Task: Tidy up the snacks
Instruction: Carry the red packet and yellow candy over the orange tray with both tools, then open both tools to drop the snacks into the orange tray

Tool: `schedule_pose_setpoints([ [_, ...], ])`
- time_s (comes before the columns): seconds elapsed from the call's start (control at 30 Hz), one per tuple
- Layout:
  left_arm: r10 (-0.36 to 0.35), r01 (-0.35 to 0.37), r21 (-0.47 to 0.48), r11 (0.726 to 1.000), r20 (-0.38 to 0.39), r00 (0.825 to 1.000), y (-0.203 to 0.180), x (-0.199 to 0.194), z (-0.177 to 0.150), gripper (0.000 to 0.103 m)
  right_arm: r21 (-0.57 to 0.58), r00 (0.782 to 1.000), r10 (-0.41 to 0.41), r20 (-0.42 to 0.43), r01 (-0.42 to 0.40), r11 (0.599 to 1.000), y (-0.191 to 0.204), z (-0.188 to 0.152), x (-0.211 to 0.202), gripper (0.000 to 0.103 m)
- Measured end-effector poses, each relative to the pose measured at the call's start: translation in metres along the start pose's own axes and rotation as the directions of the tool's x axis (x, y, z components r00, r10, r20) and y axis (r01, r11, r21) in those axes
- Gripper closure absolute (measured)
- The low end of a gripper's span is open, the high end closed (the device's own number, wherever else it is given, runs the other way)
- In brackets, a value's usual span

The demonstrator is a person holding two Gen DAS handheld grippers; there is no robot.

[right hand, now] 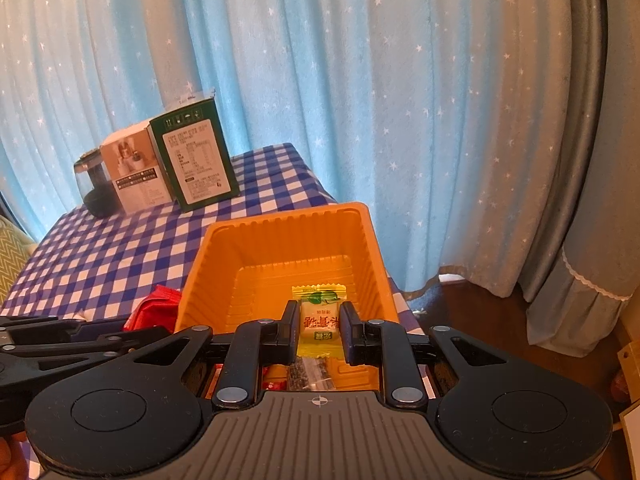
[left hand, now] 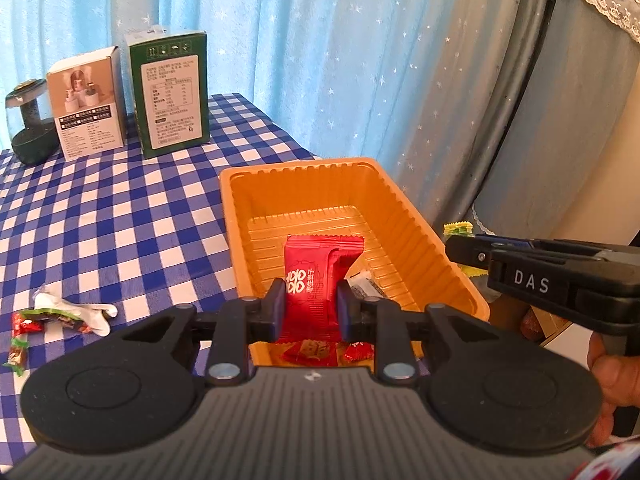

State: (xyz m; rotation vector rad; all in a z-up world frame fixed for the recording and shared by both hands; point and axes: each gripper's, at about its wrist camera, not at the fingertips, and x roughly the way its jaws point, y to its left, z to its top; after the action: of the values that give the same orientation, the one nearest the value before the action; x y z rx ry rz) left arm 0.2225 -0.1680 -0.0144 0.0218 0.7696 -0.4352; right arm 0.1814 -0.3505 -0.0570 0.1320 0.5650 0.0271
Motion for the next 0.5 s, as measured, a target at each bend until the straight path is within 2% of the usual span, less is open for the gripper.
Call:
schedule_pose_setpoints([
  [0.37, -0.032, 0.033, 0.006, 0.999, -0.016, 0.999, -0.007, 0.027, 0.009, 0.079, 0.02, 1.0, -0.009, -0.018, 0.009, 1.0, -0.013, 0.004, 0.011, 0.082],
  [0.5, -0.025, 0.025, 0.013, 1.0, -0.011, 1.0, -0.007, 0.032, 0.01, 0.07, 0.028, 1.0, -0.009, -0.02, 0.009, 1.0, -0.016, 0.005, 0.01, 0.082],
])
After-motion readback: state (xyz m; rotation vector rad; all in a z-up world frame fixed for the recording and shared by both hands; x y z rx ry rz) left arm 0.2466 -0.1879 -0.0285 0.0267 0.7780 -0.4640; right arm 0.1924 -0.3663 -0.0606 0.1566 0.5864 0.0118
